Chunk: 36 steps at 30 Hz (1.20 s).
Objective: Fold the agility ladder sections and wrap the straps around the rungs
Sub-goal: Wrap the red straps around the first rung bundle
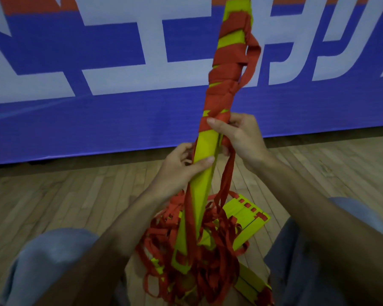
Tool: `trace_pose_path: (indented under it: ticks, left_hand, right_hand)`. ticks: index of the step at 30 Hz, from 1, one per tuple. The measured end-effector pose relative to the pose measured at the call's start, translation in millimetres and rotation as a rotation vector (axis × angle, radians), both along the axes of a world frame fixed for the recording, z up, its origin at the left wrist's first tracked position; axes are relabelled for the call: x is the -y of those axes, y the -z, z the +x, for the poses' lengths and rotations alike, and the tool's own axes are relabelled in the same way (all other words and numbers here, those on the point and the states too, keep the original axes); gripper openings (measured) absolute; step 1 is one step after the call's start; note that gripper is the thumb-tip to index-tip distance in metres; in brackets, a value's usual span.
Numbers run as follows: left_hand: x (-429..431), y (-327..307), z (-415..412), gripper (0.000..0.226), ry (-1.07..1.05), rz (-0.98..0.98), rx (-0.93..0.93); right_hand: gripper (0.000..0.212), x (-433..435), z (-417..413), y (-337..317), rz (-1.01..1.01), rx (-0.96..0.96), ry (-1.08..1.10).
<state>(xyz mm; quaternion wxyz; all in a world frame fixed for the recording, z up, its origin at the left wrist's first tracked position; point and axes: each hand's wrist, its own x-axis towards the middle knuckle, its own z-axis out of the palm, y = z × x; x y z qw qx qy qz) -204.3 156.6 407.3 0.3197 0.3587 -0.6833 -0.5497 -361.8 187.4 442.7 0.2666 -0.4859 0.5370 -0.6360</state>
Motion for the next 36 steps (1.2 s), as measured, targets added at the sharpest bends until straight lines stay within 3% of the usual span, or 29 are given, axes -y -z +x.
trace_pose_path:
  ticks: [3, 7, 9, 12, 14, 17, 21, 23, 27, 32, 36]
  left_hand:
    - [1.2, -6.9, 6.3, 0.031, 0.16, 0.179, -0.125]
    - [-0.1, -2.2, 9.2, 0.046, 0.322, 0.292, -0.196]
    - [-4.2, 4.9, 6.7, 0.061, 0.448, 0.356, -0.198]
    - [-11.7, 9.4, 3.3, 0.061, 0.695, 0.47, -0.3]
    - [-12.6, 9.8, 0.9, 0.061, 0.716, 0.5, -0.318]
    - [-10.8, 12.7, -1.4, 0.059, 0.638, 0.476, -0.266]
    - [-10.5, 15.4, 0.8, 0.038, 0.37, 0.396, -0.219]
    - [-8.8, 15.6, 1.7, 0.034, 0.208, 0.339, -0.157]
    - [-4.6, 17.0, 0.0, 0.027, -0.023, 0.313, -0.128]
    - [-1.4, 20.5, -1.1, 0.02, -0.153, 0.2, -0.046]
    - [3.0, 27.5, -2.0, 0.021, -0.175, -0.051, 0.133]
  right_hand:
    - [0.019, 0.6, -4.8, -1.6, -0.049, 0.1, -0.062]
    - [0.03, -6.7, -4.4, -10.5, -0.114, 0.261, -0.169]
    - [0.024, -13.2, -2.4, -16.6, -0.152, 0.362, -0.235]
    - [0.022, -15.9, -2.6, -17.8, -0.157, 0.368, -0.273]
    - [0.023, -16.1, -4.3, -17.6, -0.151, 0.357, -0.266]
    - [0.025, -14.3, -10.4, -17.2, -0.133, 0.351, -0.216]
    - [0.058, -8.3, -11.8, -12.1, -0.087, 0.104, -0.131]
    - [0.045, -6.2, -12.0, -8.5, -0.036, -0.014, -0.097]
    - [0.041, -1.2, -6.7, -2.9, 0.069, -0.134, -0.081]
    - [0.037, 1.4, -0.5, 3.0, 0.193, -0.133, -0.118]
    - [0.039, 3.7, 5.1, 12.9, 0.294, -0.188, -0.007]
